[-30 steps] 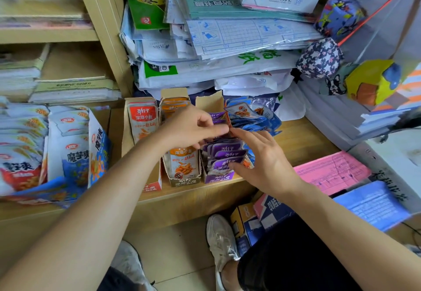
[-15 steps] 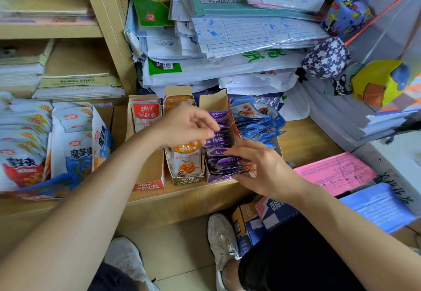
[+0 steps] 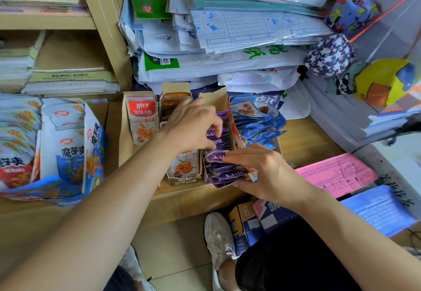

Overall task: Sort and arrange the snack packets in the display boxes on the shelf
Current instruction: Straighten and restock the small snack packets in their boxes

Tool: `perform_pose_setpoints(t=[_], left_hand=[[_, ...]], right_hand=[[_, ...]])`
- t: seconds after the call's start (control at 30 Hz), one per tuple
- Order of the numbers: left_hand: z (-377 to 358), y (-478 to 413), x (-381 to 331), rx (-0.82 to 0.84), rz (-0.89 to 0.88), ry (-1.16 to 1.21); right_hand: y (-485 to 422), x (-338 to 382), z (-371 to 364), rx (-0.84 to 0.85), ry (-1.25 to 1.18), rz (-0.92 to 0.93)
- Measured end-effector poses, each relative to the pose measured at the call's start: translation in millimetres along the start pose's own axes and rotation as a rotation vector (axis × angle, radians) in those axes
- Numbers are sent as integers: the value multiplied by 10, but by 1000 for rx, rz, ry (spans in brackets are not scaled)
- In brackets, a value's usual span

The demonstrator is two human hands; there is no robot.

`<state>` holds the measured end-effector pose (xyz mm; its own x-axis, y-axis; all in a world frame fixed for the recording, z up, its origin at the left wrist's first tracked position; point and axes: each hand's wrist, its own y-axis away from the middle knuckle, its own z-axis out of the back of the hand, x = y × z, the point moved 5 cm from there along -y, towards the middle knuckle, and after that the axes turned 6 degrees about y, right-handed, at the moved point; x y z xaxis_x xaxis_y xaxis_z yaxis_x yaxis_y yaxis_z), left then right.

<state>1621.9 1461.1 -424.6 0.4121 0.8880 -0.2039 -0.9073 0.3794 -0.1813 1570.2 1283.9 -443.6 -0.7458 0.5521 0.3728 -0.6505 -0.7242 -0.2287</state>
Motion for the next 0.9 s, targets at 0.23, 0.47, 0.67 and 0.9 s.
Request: perform_pose_setpoints(t=[0.23,0.47,0.67,0.9], left_hand=[[-23,-10,-2,-65,-15,-20],[-75,-41,-6,-35,-85,86],[-71,-102,16,-5,2,-7],[-74,-168,-43,-31,96,-141]], right_hand=[[14,-44,-35,11,-39,-20],[38,-39,-28,-4,-54,-24],[52,-24,14,26,-135,-53],[69,-61,13,28,-156,-95]])
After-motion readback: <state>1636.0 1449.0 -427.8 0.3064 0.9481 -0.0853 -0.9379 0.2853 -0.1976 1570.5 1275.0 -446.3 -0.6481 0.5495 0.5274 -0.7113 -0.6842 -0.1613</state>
